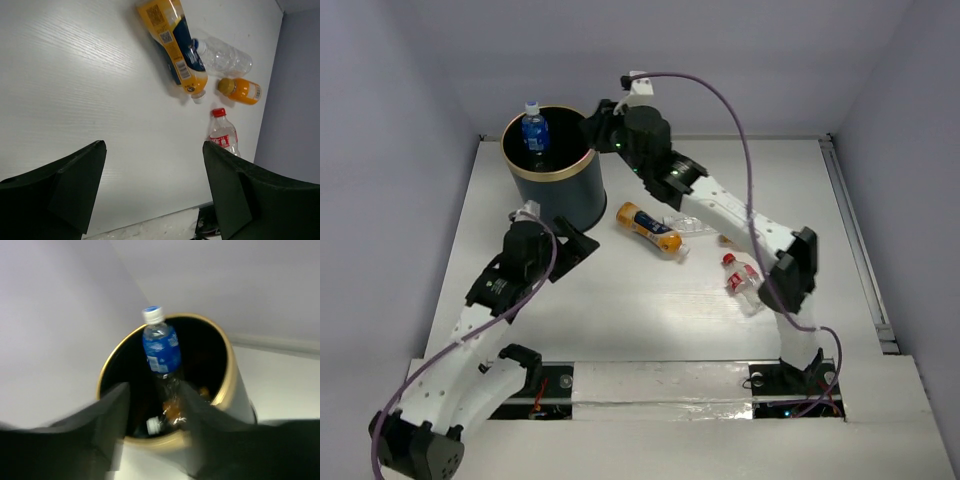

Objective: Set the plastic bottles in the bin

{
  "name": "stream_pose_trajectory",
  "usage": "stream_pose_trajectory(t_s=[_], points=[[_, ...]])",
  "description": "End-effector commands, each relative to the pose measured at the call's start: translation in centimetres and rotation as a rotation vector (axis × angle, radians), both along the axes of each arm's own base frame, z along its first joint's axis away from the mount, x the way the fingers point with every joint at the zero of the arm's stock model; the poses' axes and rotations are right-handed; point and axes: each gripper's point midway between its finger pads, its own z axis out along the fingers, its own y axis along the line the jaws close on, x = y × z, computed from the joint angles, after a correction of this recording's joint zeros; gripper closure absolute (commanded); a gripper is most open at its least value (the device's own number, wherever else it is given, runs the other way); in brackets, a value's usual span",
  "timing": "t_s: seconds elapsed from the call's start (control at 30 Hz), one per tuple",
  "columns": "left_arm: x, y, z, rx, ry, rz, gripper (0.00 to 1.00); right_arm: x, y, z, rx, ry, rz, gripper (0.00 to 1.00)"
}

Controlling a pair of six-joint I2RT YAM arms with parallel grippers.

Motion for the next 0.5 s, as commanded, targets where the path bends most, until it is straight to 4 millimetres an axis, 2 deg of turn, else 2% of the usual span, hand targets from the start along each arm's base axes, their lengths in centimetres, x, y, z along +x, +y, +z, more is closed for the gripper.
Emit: stream_pose_trajectory(t_s=[0.0,0.03,0.07,0.1,0.13,0.17,0.23,0.27,0.3,0.33,0.37,0.4,0.47], points=[[1.2,-3.6,-0.3,-0.062,-0.004,-0.071,0.24,-4.7,-6.5,10.0,0.152,-0.129,-0.032,0.72],[1.4,-4.5,-0.8,-0.058,0.004,-0.079,0.24,-5.4,-6.9,6.6,0.093,-0.08,-0.019,0.9],[1.3,-6.8,0.0,-0.08,-0.015,-0.129,0.24,-8.0,-9.6,9.5,0.127,-0.113,-0.011,0.93],[1.9,-8.0,-1.6,-0.052,0.035,-0.139,0.25,-9.1,-10.7,8.3,0.097,-0.079,-0.005,0.95],[2.7,-9.0,-1.6,-0.051,0.026,-0.142,0.25,-9.8,-11.4,4.0,0.022,-0.002,-0.006,0.95],[3.5,-10.1,-2.5,-0.041,0.061,-0.145,0.25,-12.2,-14.1,5.4,0.058,-0.002,-0.012,0.95],[4.5,-11.2,-3.0,-0.044,0.081,-0.139,0.25,-14.4,-16.5,1.9,0.005,0.077,-0.015,0.95],[5.6,-11.8,-2.2,-0.066,0.061,-0.124,0.25,-15.4,-17.4,-2.0,-0.036,0.152,-0.019,0.94],[6.2,-12.2,-3.2,-0.057,0.089,-0.112,0.24,-17.5,-19.8,-2.3,-0.038,0.177,-0.027,0.93],[6.8,-12.3,-3.3,-0.054,0.088,-0.097,0.24,-18.3,-21.0,-3.6,-0.047,0.209,-0.042,0.9],[7.4,-12.7,-2.7,-0.063,0.082,-0.09,0.24,-19.3,-22.0,-6.5,-0.082,0.258,-0.051,0.88],[8.1,-12.7,-3.8,-0.045,0.106,-0.061,0.18,-21.1,-23.8,-6.4,-0.053,0.277,-0.049,0.85],[9.2,-12.9,-4.0,-0.039,0.113,-0.024,0.12,-22.8,-25.0,-7.9,-0.02,0.325,-0.041,0.58]])
